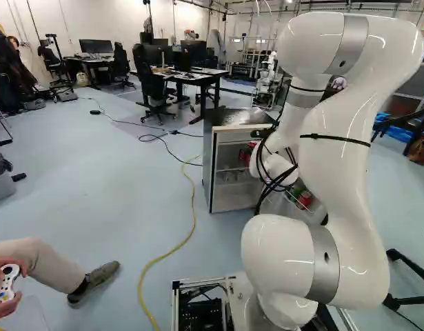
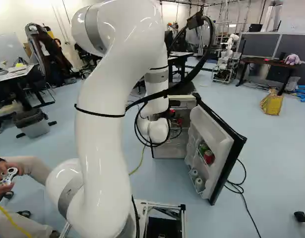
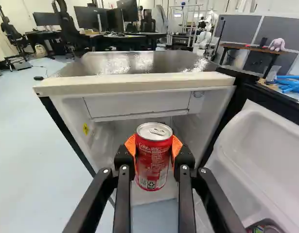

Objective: Grab a drink from the fridge

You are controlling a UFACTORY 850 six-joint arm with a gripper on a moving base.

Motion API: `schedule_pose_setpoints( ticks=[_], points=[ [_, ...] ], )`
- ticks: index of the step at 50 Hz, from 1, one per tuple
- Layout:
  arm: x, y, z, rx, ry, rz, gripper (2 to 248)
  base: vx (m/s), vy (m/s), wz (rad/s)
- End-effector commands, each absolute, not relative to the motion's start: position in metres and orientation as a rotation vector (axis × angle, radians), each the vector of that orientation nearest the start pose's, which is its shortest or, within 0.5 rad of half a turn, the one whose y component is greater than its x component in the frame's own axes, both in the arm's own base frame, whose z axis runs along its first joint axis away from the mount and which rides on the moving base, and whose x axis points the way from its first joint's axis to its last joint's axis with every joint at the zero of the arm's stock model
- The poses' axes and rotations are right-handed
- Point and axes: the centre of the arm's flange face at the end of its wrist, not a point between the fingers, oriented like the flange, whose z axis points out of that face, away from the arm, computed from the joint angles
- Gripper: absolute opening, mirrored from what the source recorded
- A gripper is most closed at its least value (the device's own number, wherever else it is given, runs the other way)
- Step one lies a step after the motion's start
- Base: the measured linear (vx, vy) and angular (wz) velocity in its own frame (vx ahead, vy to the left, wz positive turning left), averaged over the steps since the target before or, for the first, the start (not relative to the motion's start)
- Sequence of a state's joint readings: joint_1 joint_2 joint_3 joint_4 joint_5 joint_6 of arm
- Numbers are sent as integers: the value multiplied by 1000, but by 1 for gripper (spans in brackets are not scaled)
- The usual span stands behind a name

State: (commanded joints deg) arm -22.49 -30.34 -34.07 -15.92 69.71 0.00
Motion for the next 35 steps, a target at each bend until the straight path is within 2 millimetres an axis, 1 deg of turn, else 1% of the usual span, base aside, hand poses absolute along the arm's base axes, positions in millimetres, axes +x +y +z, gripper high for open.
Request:
schedule_pose_setpoints(
  ticks=[18,35],
  points=[
    [439,-154,274,-2599,114,-1917,91,0,0,0],
    [437,-153,289,-2613,106,-1911,91,0,0,0]
  ],
)
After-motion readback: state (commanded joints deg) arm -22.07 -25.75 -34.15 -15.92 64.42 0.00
